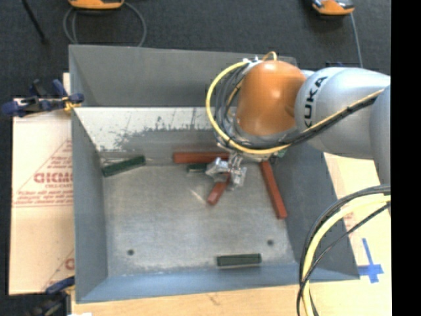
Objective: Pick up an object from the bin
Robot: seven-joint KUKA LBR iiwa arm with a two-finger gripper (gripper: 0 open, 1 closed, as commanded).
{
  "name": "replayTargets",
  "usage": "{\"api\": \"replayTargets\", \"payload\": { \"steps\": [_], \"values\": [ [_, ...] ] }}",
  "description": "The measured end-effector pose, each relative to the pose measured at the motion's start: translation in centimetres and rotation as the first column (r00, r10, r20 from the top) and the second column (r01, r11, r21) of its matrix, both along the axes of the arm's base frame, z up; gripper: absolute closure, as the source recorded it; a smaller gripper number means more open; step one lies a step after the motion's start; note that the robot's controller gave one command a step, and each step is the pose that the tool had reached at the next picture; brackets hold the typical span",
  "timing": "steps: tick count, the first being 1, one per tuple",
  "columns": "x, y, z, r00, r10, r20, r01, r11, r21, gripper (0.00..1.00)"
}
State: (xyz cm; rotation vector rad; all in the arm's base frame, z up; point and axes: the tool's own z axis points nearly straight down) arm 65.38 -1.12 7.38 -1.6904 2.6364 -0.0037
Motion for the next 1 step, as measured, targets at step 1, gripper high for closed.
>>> {"api": "replayTargets", "payload": {
  "steps": [1],
  "values": [
    [0.08, 0.46, 20.62, 0.998, -0.067, 0.004, 0.067, 0.998, -0.002, 1.0]
  ]
}}
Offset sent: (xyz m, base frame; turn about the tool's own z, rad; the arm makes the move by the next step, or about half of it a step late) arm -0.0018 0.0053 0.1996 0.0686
